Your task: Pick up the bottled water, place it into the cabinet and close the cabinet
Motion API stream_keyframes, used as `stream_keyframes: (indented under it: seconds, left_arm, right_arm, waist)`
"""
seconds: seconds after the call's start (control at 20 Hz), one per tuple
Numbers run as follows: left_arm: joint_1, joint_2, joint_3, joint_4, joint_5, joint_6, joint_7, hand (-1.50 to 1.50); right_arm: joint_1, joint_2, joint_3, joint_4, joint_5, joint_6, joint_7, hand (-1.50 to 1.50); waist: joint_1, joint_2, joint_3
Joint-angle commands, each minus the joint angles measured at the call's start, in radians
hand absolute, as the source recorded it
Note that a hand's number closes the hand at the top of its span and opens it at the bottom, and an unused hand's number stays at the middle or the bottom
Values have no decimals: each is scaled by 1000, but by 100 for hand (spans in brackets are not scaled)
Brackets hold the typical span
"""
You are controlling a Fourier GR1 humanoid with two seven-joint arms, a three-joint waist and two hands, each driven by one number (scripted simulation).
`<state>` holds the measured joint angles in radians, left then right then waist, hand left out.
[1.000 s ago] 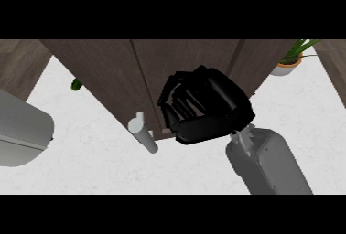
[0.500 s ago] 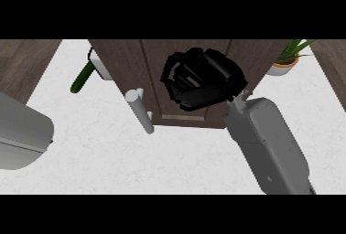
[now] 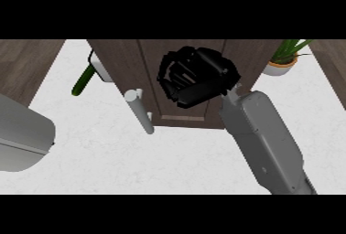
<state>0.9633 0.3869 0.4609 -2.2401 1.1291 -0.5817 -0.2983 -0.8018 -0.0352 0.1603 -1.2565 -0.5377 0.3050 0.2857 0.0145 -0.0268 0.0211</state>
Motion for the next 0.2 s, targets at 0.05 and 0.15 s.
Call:
stream_keyframes:
  seconds: [0.05,0.15]
  left_arm:
    - [11,-5,5,-52,26,25,40,-150]
    - [-15,5,26,6,30,-10,32,-150]
  right_arm:
    - [-139,33,-15,154,-37,-50,-24,150]
    - [-154,33,-35,173,-38,-23,1,150]
  waist:
    - [36,34,-21]
    - [34,34,-22]
